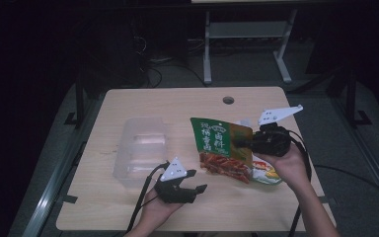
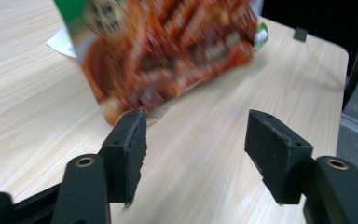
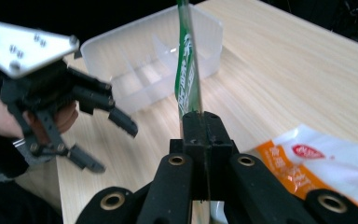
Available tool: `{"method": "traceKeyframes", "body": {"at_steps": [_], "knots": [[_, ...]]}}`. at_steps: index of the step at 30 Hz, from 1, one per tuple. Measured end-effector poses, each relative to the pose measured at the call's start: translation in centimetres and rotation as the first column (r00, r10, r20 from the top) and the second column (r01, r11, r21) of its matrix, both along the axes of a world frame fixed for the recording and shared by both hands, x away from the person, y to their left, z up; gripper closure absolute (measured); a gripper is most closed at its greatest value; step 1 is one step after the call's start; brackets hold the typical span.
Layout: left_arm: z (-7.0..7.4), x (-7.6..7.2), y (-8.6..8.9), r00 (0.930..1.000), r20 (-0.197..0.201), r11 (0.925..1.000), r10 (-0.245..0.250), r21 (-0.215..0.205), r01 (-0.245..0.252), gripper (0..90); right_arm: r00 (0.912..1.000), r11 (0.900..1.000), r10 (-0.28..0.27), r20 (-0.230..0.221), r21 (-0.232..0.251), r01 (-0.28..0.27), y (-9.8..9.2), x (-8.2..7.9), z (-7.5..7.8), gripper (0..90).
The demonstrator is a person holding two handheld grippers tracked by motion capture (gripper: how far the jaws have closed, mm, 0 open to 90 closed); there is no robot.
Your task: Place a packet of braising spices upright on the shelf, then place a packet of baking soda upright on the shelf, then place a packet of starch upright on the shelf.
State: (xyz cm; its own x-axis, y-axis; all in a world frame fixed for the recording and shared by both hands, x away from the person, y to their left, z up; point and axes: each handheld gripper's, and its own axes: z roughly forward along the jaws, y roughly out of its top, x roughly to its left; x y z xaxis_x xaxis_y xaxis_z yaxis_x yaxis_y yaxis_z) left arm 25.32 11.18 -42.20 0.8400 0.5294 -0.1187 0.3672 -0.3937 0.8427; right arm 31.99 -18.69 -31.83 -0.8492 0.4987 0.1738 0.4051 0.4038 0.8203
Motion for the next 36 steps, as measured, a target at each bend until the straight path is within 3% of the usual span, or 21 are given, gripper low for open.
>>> {"method": "traceKeyframes", "body": {"at_steps": [7, 13, 20, 21, 36], "knots": [[-0.6, -1.1, 1.1, 0.9989, 0.011, 0.9987, -0.045, 0.026, 0.044, 35.3, 0.9996, 1.0, -0.014, 0.023, 0.007, 0.014, 1.2, 0.8, 2.0, 89.9], [-0.8, -0.9, 1.9, 0.9988, 0.02, 0.999, -0.045, 0.007, 0.044, 32.4, 0.9995, 1.0, -0.007, 0.032, 0.001, 0.007, 2.4, 1.7, 3.2, 89.8], [-0.5, -1.0, 1.9, 0.9978, 0.037, 0.9985, -0.055, 0.005, 0.055, 30.6, 0.9992, 1.0, 0.001, 0.039, -0.019, 0.0, 3.8, 2.5, 4.0, 89.8], [-0.5, -1.1, 1.8, 0.9971, 0.049, 0.998, -0.059, 0.023, 0.058, 30.2, 0.9992, 1.0, 0.003, 0.04, -0.024, -0.002, 3.9, 2.7, 4.1, 89.8], [-0.7, -1.3, 1.3, 0.9965, 0.042, 0.9973, -0.072, 0.018, 0.071, 29.6, 0.9985, 1.0, 0.012, 0.053, -0.021, -0.011, 5.2, 3.8, 5.8, 89.8]]}}
